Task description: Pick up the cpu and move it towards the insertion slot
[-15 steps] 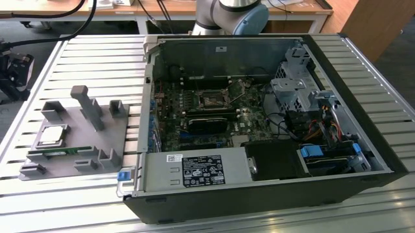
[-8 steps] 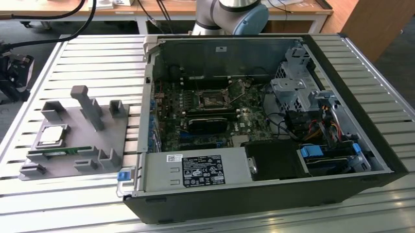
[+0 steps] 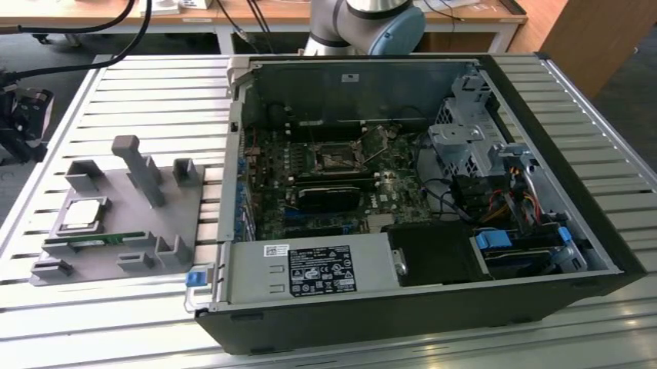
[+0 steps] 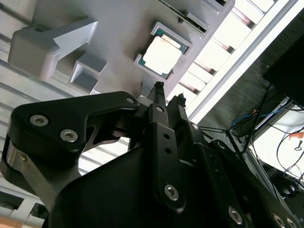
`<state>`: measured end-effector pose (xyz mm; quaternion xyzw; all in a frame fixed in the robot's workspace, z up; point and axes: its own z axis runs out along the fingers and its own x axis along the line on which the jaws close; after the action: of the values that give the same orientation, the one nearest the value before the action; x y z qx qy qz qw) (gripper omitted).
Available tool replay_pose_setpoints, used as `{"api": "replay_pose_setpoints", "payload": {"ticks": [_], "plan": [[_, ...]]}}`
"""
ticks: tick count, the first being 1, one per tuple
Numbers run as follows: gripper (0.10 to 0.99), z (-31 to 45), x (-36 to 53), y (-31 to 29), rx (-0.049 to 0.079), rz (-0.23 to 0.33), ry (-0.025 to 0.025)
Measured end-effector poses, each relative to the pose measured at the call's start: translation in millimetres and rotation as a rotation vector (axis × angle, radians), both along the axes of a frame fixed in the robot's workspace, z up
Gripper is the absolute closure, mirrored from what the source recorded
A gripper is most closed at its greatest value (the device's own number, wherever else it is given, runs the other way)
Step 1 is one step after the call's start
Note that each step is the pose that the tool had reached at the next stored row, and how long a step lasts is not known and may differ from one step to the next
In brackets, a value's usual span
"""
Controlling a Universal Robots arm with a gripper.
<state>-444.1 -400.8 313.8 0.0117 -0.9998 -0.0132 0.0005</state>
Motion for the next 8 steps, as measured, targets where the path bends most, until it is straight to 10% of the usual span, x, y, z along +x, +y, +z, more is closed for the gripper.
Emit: {"api": "replay_pose_setpoints", "payload": {"ticks": [8], "plan": [[0.839,-2.8,-2.2,0.0,0.0,0.0,0.0]]}}
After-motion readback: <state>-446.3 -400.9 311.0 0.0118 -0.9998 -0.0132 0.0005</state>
